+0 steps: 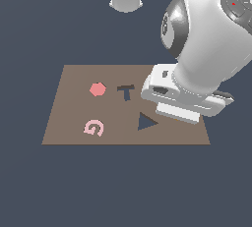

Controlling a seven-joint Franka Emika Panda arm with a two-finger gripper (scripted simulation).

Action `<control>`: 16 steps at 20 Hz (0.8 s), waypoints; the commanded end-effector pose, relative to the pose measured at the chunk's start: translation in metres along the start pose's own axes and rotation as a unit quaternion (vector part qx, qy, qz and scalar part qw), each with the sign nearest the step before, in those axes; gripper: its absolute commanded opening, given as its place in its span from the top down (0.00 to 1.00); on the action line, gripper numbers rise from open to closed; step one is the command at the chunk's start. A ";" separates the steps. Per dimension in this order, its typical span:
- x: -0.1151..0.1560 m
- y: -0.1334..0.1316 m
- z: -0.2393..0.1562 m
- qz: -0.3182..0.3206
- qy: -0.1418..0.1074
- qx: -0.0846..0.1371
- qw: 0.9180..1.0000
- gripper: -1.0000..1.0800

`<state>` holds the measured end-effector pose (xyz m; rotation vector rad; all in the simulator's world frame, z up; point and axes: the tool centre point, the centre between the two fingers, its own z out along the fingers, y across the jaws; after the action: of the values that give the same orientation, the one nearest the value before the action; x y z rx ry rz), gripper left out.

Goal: Insert a designated object into the corresponding slot on a board.

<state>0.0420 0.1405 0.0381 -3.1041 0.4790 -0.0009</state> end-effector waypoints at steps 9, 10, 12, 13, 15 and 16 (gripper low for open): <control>0.036 0.026 -0.002 0.239 0.000 0.000 0.971 1.00; 0.038 0.029 -0.002 0.259 0.000 0.000 0.966 1.00; 0.042 0.035 -0.002 0.294 0.000 0.000 0.956 1.00; 0.044 0.038 -0.002 0.310 0.000 0.000 0.951 1.00; 0.046 0.043 -0.002 0.340 0.000 0.000 0.940 1.00; 0.047 0.046 -0.002 0.354 0.000 0.000 0.935 1.00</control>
<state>0.0726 0.0867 0.0400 -2.7713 1.4792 -0.0002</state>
